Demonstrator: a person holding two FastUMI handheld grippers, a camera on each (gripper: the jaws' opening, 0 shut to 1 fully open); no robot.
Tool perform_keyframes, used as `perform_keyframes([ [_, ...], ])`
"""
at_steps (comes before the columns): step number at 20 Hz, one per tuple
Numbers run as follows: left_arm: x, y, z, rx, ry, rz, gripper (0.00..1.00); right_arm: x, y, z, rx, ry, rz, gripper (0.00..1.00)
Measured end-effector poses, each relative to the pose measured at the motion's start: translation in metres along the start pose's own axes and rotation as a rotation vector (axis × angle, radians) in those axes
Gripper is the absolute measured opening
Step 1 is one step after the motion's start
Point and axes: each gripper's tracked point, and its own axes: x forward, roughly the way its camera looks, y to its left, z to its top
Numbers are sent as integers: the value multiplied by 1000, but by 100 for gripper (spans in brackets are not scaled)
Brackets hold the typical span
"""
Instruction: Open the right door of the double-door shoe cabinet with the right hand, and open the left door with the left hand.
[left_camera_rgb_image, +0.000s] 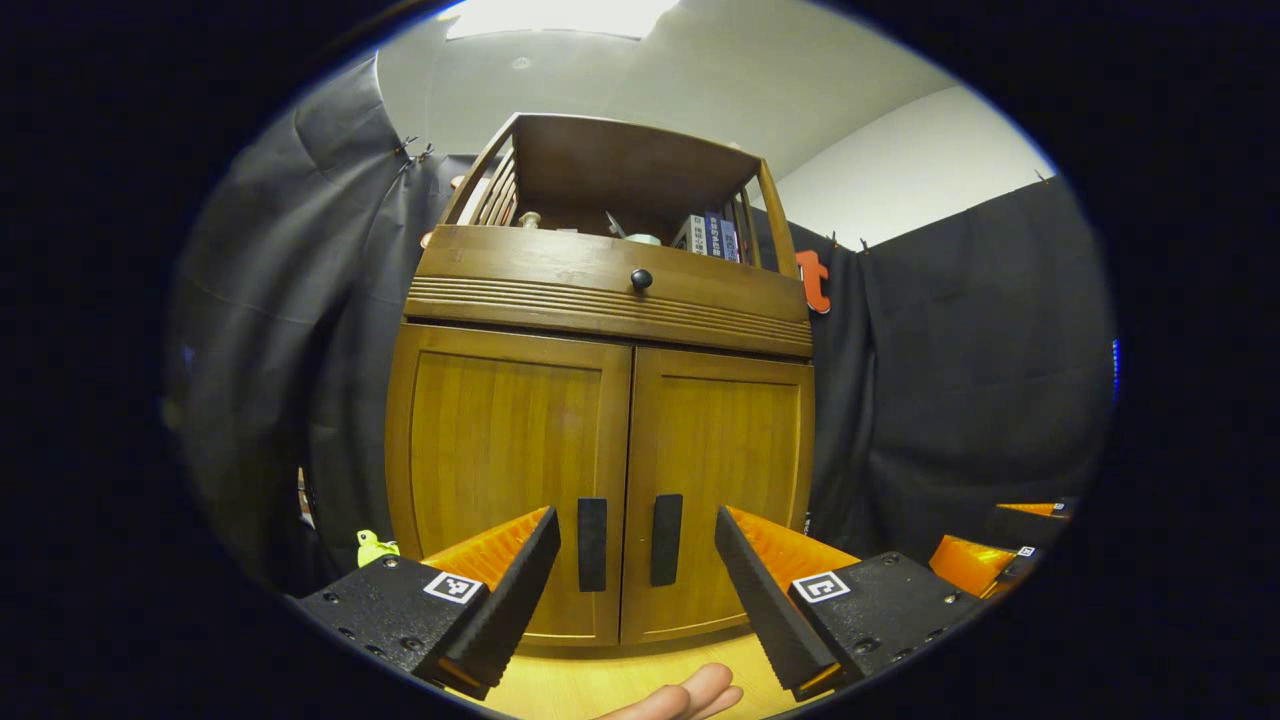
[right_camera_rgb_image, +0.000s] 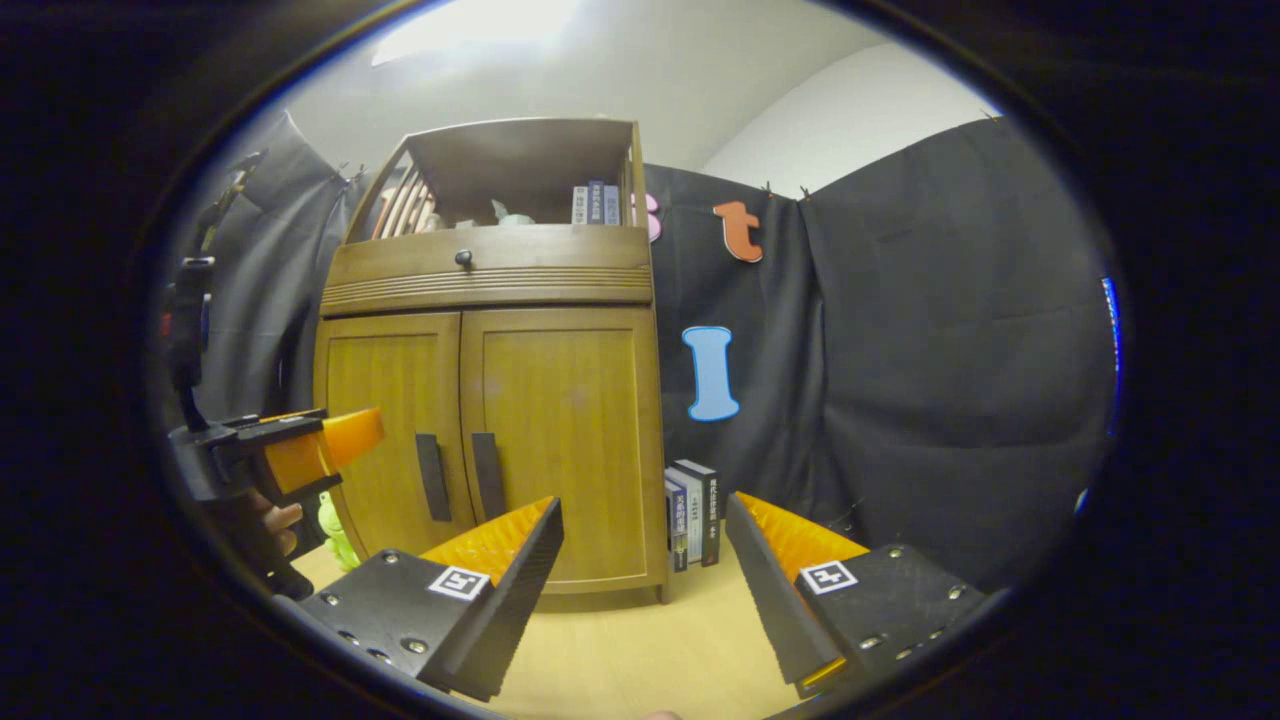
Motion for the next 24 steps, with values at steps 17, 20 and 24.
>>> perform_keyframes([
  [17,16,108,6,-20,10,84,92,150,133,-20,67,63,210,99],
  [20,23,125,0,-38,24,94,92,171,168,-37,70,110,267,99],
  [24,30,142,-7,-82,55,123,92,202,200,-61,89,169,309,95],
])
